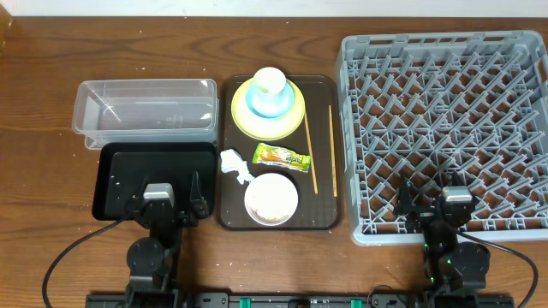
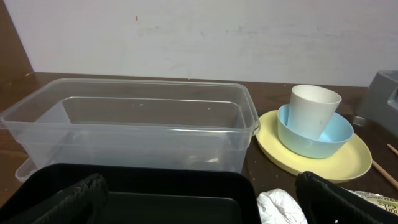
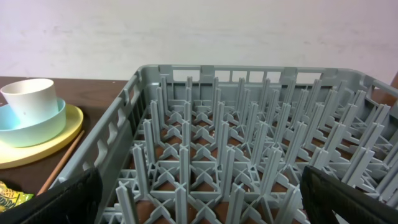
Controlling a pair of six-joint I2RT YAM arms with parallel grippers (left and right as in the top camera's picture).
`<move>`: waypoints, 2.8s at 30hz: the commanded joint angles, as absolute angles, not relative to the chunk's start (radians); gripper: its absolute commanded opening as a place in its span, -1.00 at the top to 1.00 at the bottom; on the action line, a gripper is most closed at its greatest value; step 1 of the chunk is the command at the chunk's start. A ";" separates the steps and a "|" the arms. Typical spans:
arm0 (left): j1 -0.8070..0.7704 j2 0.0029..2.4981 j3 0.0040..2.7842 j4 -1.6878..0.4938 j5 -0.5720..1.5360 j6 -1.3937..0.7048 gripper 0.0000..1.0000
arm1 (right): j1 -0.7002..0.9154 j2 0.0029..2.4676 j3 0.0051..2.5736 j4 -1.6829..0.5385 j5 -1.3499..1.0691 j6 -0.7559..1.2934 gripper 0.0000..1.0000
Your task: Sort waste into correct bins and load items into the dishwasher rack
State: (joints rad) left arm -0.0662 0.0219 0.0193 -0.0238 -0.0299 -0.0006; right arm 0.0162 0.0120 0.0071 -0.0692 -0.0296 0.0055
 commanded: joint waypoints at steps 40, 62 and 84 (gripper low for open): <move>-0.062 0.025 0.242 -0.171 0.284 -0.065 -0.98 | 0.017 0.012 0.006 -0.072 -0.031 -0.009 -0.99; -0.064 1.151 1.197 -1.056 0.496 -0.066 -0.98 | 0.017 0.012 0.006 -0.072 -0.031 -0.009 -0.98; -0.496 1.526 1.189 -0.996 -0.234 -0.622 0.87 | 0.017 0.012 0.006 -0.072 -0.031 -0.009 -0.98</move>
